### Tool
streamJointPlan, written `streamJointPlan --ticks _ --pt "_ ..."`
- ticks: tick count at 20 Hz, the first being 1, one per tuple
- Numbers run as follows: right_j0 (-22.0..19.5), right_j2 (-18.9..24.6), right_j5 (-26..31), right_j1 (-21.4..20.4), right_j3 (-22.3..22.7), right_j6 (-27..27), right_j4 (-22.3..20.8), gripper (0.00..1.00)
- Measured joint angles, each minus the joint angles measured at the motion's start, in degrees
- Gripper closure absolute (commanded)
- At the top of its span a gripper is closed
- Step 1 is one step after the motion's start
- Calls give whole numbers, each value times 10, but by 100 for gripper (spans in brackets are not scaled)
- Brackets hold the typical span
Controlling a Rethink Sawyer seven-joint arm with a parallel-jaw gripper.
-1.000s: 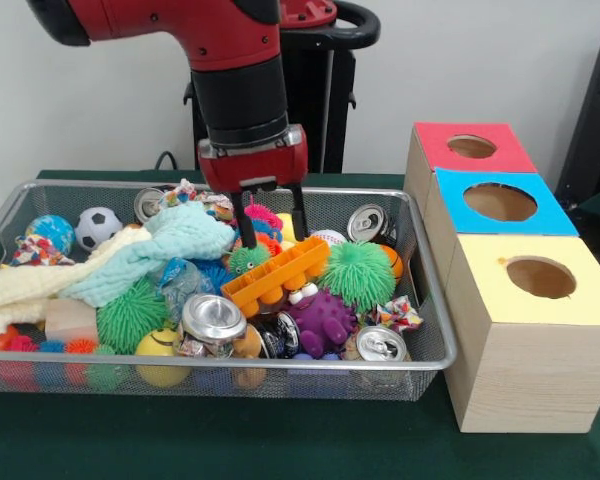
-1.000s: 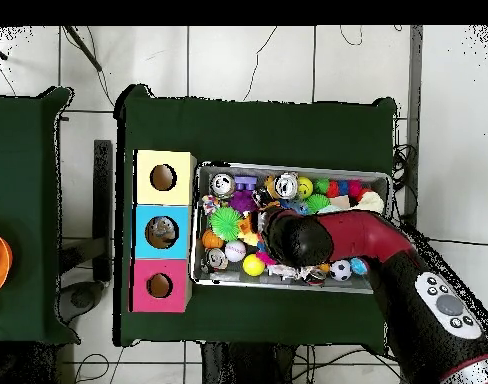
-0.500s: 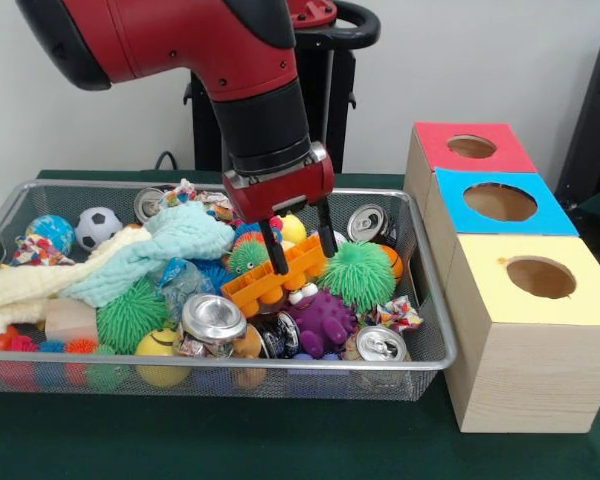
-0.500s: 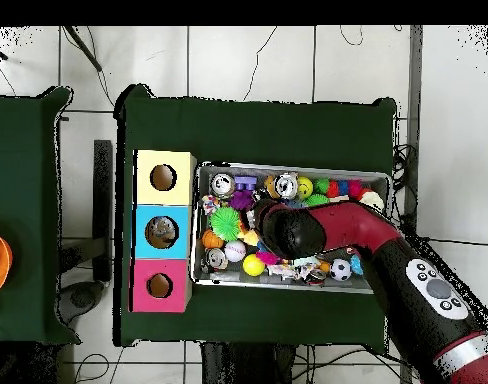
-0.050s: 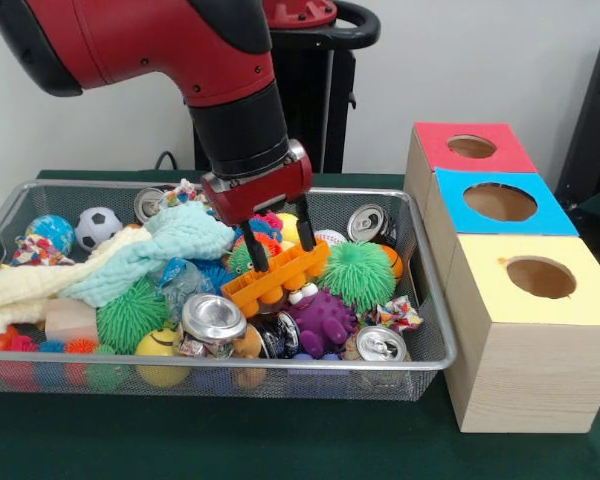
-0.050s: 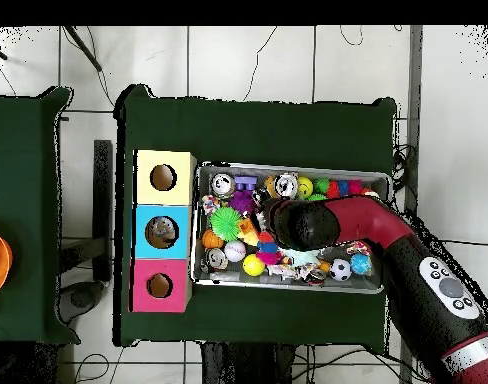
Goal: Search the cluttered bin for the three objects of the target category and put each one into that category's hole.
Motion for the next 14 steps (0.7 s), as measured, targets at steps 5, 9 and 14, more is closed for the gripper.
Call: streamJointPlan --ticks 5,9,14 --pt "12 -1 87 -13 -32 -20 -1 0" --pt "30 -1 143 -27 -58 -22 -4 0" --pt "59 -3 157 -47 -85 -22 -39 0"
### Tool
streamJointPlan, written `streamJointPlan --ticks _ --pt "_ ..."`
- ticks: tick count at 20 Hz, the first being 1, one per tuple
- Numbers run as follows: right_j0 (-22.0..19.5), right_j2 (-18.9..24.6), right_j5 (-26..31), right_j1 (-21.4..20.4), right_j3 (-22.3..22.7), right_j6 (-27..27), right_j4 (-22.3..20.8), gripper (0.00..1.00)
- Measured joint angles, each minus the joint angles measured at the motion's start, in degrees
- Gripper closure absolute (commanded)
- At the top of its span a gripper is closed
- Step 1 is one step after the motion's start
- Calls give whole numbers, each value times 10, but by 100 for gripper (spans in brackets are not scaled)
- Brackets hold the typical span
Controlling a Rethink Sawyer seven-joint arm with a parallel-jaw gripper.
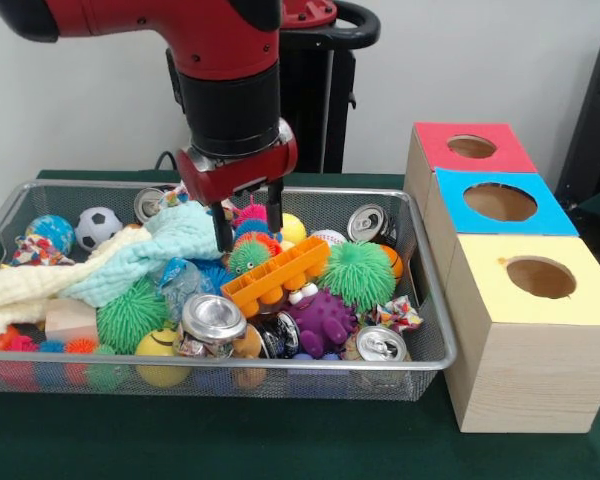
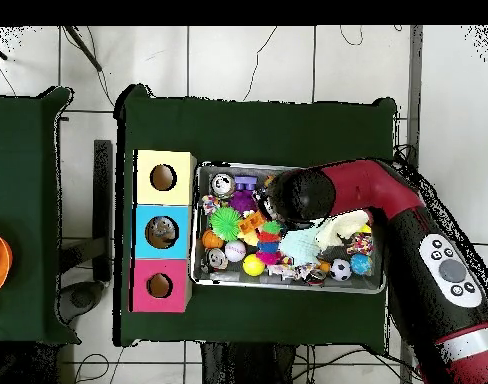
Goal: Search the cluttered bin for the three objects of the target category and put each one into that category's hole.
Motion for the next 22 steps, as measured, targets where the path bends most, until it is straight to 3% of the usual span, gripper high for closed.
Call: streamJointPlan --ticks 14,22 --pt "25 -1 -79 -25 -20 0 -134 0" --pt "17 -3 -101 -30 -20 -1 -167 0"
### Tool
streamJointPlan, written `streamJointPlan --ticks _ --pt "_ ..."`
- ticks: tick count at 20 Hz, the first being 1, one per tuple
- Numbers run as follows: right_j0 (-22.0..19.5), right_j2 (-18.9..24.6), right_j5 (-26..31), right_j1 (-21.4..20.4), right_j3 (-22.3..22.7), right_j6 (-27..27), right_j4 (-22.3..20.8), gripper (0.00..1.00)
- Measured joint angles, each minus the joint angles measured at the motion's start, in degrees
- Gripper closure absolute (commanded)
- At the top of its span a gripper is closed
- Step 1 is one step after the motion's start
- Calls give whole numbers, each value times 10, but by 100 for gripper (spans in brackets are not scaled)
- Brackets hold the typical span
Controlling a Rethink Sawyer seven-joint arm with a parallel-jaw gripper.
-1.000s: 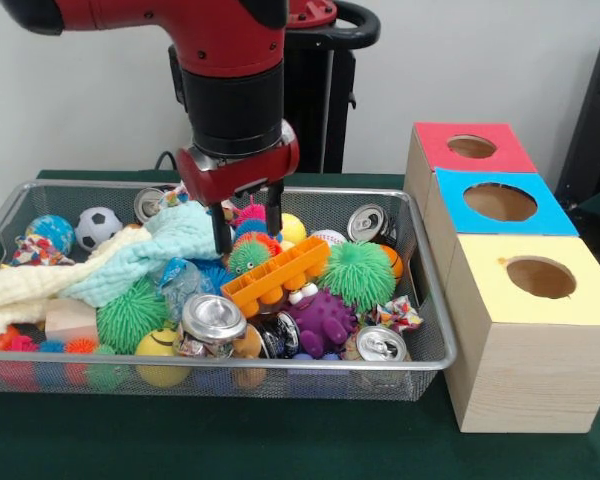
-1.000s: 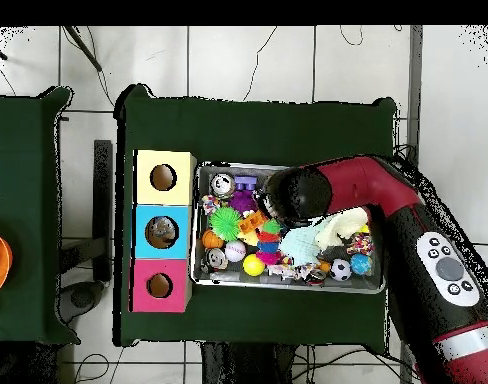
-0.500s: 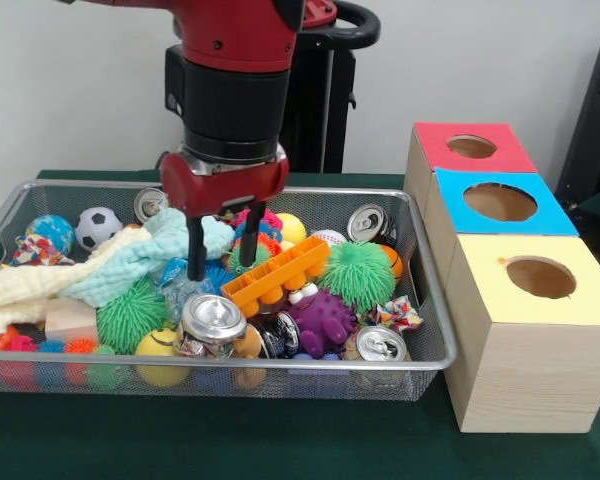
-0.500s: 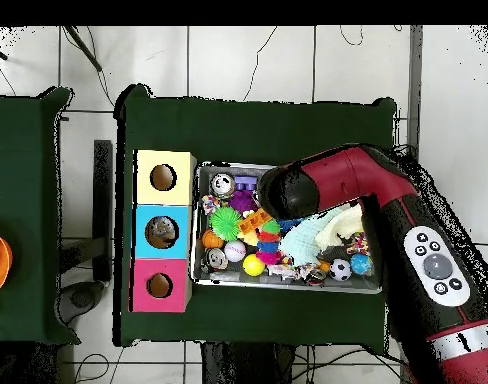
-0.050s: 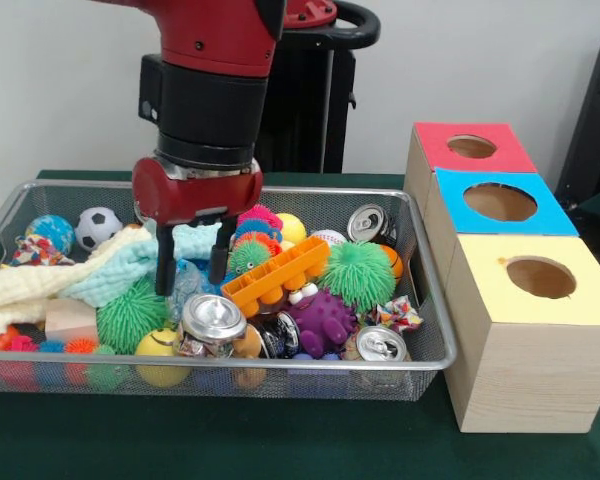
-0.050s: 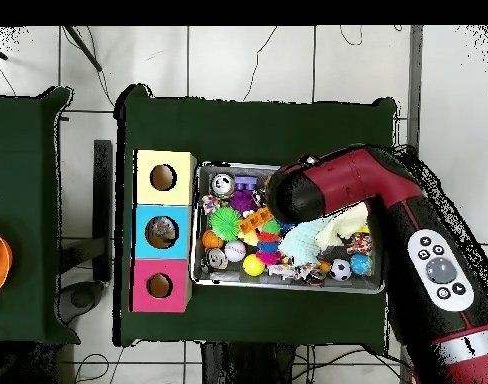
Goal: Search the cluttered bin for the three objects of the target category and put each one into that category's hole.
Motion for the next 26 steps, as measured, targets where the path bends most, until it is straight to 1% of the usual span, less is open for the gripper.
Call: streamJointPlan --ticks 9,14,15,16,20,26 --pt "-17 -21 3 -12 1 0 1 0" --pt "-20 -49 49 -12 1 0 19 0" --pt "-20 -55 67 -12 1 0 26 0" --pt "-20 -56 69 -12 1 0 27 0" --pt "-20 -71 110 -12 2 0 47 0" --pt "-19 -79 124 -10 4 0 76 0"
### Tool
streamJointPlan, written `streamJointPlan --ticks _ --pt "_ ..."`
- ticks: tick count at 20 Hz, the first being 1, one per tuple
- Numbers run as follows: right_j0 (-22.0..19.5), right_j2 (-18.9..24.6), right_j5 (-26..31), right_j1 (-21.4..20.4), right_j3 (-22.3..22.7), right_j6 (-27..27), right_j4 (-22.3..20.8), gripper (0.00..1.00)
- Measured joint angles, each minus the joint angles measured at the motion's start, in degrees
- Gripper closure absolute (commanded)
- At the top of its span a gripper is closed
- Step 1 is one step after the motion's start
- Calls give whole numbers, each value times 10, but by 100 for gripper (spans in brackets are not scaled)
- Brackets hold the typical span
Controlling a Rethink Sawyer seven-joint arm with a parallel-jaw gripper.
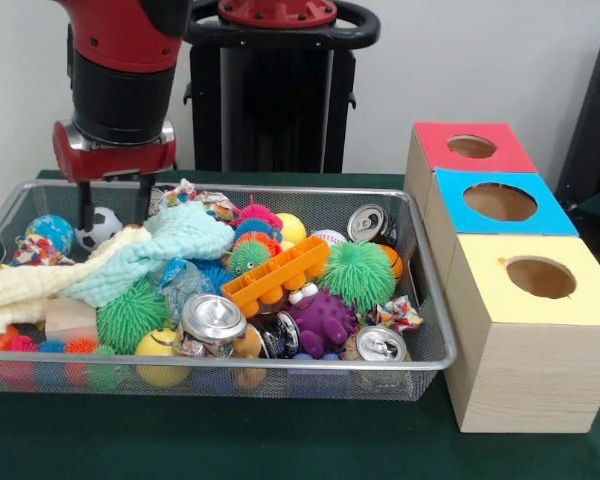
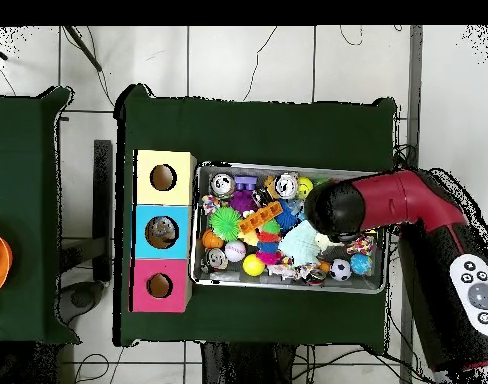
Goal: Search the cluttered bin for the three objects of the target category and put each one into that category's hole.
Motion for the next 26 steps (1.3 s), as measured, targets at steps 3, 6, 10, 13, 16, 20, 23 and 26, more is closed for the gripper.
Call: streamJointPlan --ticks 3,6,10,13,16,20,23,26 --pt "2 -3 0 1 1 0 27 0" --pt "5 -5 0 1 2 0 41 0" --pt "13 -8 0 2 2 0 67 0" --pt "20 -9 0 3 4 0 85 0" --pt "26 -10 0 3 9 0 99 0" --pt "32 -12 -10 4 18 0 106 0" --pt "35 -15 -32 7 26 0 106 0" --pt "35 -18 -63 14 31 0 105 0"
